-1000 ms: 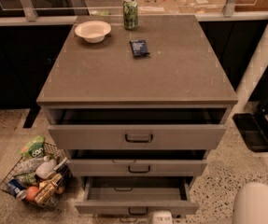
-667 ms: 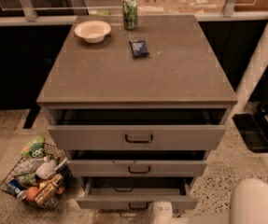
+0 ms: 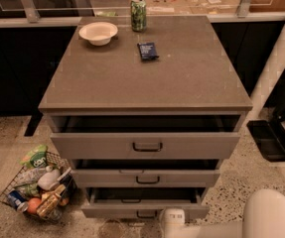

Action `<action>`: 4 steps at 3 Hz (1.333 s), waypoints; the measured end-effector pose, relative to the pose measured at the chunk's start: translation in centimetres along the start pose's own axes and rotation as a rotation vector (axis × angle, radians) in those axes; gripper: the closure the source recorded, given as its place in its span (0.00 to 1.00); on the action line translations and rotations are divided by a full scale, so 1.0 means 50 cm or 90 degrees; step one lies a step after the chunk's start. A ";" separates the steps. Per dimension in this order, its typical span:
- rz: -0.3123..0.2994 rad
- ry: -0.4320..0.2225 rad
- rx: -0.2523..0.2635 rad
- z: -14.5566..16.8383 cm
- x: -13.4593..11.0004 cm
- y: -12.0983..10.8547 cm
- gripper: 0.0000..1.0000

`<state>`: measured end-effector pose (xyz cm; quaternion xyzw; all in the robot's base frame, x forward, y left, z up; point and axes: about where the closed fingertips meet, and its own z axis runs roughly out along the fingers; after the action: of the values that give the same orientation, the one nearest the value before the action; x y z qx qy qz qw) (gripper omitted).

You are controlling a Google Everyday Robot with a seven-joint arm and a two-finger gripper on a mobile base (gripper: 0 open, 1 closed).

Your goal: Close bottom drawer

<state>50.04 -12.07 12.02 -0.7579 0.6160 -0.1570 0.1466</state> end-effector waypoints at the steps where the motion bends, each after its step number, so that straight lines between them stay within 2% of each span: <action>1: 0.002 0.001 0.002 -0.003 -0.001 0.005 1.00; 2: 0.010 0.006 0.010 0.005 0.010 -0.014 1.00; 4: 0.013 0.005 0.013 0.010 0.010 -0.013 1.00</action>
Offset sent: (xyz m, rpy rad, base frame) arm 0.0884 -0.0241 0.0056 0.0065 -0.0889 -0.0869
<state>50.94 -12.43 11.87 -0.7493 0.6230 -0.1645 0.1532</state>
